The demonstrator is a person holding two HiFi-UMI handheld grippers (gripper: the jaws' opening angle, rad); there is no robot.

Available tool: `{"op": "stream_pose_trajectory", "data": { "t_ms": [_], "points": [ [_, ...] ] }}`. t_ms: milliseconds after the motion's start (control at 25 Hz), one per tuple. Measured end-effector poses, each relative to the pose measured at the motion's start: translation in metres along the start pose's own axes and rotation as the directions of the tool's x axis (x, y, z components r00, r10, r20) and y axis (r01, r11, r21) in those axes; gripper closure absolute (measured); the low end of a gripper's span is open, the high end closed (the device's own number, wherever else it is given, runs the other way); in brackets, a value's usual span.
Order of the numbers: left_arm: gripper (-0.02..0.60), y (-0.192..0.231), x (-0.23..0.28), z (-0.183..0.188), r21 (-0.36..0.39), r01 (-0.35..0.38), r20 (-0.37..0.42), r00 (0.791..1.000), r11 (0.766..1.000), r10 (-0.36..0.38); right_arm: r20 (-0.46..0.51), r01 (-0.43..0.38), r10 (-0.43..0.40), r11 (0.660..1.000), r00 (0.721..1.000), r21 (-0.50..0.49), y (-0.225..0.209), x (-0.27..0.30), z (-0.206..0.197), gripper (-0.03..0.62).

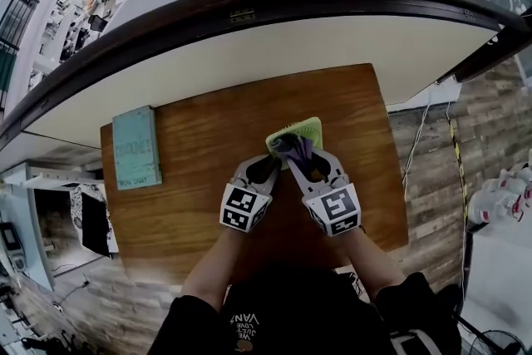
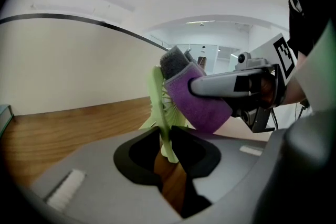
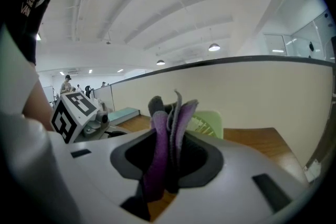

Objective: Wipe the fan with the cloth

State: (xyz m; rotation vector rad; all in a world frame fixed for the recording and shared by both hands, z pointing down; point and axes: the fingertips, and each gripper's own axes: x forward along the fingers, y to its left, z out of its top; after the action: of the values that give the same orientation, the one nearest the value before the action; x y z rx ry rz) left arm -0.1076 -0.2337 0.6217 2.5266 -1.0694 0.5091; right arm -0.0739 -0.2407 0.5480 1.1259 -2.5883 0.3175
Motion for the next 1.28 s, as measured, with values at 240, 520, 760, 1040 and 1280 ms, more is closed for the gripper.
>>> {"op": "stream_pose_trajectory", "data": {
  "t_ms": [240,520,760,1040,1280],
  "points": [
    [0.503,0.003,0.002,0.002,-0.014,-0.004,0.005,1.000,1.000,0.004,-0.002,0.100,-0.100,0.995,0.995,0.025,-0.046,-0.013,-0.004,0.477],
    [0.503,0.001,0.002,0.000,-0.026,-0.002,0.007,1.000,1.000,0.002,-0.035,0.249,-0.247,0.965,0.968,0.086,-0.098,-0.030,-0.016,0.477],
    [0.500,0.002,0.003,0.000,-0.021,-0.021,0.001,1.000,1.000,0.021,-0.017,0.232,-0.232,0.966,0.973,0.115,-0.085,-0.038,-0.015,0.477],
    [0.471,-0.004,-0.002,-0.004,-0.048,-0.020,0.001,1.000,0.999,0.020,0.003,0.021,-0.021,0.997,1.000,0.073,-0.006,-0.032,-0.020,0.477],
    [0.471,-0.002,-0.012,-0.009,-0.025,-0.042,-0.016,0.999,0.999,0.041,-0.035,-0.092,0.093,0.995,0.995,0.030,0.029,-0.008,-0.032,0.477]
  ]
}}
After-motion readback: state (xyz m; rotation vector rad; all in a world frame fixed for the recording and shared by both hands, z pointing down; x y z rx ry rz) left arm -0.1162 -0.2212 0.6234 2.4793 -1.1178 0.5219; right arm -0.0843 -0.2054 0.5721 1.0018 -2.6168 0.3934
